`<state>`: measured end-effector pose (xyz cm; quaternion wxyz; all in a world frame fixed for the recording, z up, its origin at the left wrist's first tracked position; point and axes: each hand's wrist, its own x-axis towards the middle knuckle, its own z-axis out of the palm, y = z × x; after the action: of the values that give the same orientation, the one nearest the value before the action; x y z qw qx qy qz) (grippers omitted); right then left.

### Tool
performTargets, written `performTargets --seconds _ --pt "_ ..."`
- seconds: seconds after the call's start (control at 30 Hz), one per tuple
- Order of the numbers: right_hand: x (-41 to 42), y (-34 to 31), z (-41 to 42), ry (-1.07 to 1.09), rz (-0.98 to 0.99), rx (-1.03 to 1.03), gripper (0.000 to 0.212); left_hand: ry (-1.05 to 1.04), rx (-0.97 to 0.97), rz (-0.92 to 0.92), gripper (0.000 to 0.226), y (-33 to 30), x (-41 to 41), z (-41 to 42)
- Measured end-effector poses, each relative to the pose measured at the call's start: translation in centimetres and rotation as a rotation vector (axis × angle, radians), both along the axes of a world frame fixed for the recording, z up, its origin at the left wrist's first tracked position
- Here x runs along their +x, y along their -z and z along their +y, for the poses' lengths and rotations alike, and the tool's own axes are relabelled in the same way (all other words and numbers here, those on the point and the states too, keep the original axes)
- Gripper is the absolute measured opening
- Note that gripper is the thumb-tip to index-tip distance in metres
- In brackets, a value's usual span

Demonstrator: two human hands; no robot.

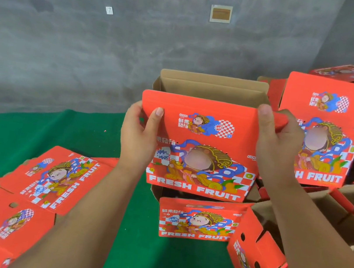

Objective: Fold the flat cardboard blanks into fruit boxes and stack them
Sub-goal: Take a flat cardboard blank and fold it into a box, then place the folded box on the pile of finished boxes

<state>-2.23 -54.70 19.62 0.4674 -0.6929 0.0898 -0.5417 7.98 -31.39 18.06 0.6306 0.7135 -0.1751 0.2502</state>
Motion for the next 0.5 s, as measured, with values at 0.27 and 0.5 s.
performTargets --seconds 0.27,0.5 --pt "1.7 1.9 -2.6 -0.104 -0.012 0.127 0.042 -0.113 0.057 -0.062 0.023 0.6 -0.7 -1.8" --pt "2.3 5.3 -4.8 -0.088 0.115 0.110 0.038 0.018 0.148 0.123 0.028 7.1 -1.7 -2.0"
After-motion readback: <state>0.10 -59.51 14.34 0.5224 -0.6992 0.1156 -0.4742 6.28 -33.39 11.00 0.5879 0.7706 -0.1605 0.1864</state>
